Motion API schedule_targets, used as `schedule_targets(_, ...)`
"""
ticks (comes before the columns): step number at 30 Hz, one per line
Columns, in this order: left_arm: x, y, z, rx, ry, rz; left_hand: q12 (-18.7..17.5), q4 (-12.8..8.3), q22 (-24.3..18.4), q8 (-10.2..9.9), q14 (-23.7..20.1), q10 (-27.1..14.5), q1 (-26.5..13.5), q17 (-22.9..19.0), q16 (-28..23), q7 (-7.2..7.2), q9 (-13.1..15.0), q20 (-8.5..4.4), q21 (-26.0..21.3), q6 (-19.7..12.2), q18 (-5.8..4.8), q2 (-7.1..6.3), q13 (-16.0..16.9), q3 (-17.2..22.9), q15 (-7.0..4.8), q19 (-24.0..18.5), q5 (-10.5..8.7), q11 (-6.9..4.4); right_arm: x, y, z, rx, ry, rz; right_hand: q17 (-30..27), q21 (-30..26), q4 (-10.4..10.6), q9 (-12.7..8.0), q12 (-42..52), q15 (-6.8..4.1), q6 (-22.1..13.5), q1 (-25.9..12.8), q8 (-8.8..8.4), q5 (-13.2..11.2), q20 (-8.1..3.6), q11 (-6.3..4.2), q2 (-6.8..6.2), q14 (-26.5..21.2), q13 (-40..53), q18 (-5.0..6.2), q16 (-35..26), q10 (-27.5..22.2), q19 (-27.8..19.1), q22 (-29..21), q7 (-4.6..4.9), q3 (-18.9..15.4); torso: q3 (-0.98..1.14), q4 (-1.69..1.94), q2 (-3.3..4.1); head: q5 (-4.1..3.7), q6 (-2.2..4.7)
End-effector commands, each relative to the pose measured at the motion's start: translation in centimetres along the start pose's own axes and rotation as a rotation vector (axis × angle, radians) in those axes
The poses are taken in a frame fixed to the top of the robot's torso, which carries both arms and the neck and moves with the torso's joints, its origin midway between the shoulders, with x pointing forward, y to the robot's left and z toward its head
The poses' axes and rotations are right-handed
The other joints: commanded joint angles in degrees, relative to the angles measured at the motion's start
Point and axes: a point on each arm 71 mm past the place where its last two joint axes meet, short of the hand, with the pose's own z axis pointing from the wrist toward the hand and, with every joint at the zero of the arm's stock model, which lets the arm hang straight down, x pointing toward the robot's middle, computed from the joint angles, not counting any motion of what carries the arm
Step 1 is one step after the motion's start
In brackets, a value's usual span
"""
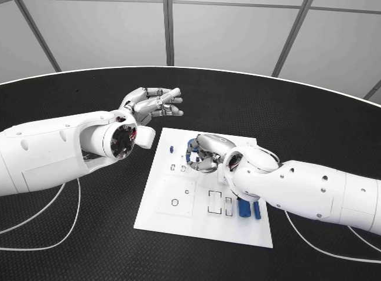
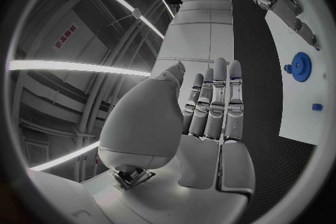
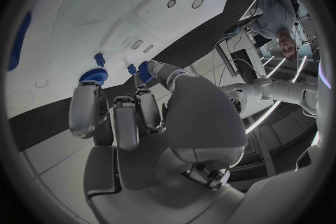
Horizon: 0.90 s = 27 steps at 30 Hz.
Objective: Assemble the parts on the task board
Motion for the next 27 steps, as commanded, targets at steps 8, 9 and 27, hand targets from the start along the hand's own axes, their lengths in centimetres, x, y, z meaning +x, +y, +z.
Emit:
schedule_targets(8,0.1,0.0,0.0,0.0,0.002,0.0,-0.24,-0.1,0.07,-0.36,-0.4,0.31,0.49,0.08,0.22,0.3,0.12,-0.01,0.38,0.02,0.68,-0.26,0.0,0.46,-0.1,-0.52,-0.06,0.08,1.0,-0.2,0.0,0.015,0.037,-0.005,13.89,-0.15,-0.24,1.63,-0.2,0.0,0.02,-0.28,0.57,0.32,-0.17,0.36,0.3,5.58,2.53,-0.82,0.26,-0.19,-0.07,-0.09,-0.06,0.05,0.06,-0.02,0.06,0.02,-0.26)
schedule_targets(9,0.1,0.0,0.0,0.0,0.002,-0.001,-0.24,-0.1,0.07,-0.36,-0.4,0.31,0.49,0.08,0.22,0.3,0.12,-0.01,0.38,0.02,0.68,-0.26,0.0,0.46,-0.1,-0.52,-0.06,0.08,1.1,-0.2,0.0,0.016,0.038,-0.007,13.89,-0.15,-0.24,1.63,-0.2,0.0,0.02,-0.28,0.57,0.32,-0.17,0.36,0.3,5.58,2.53,-0.82,0.26,-0.19,-0.07,-0.09,-0.06,0.05,0.06,0.0,0.07,-0.02,-0.22)
schedule_targets(27,0.1,0.0,-0.1,0.0,0.005,-0.002,-0.24,-0.1,0.07,-0.36,-0.4,0.31,0.49,0.08,0.22,0.3,0.12,-0.01,0.38,0.02,0.68,-0.26,0.0,0.46,-0.1,-0.52,-0.06,0.08,2.2,-0.8,0.2,0.036,0.034,-0.018,13.86,-0.2,-0.22,1.65,-0.21,0.03,-0.03,-0.37,0.58,0.36,-0.15,0.39,0.3,5.57,2.52,-0.81,0.25,-0.22,-0.1,-0.13,-0.04,0.05,0.07,-0.01,0.22,0.19,-0.6)
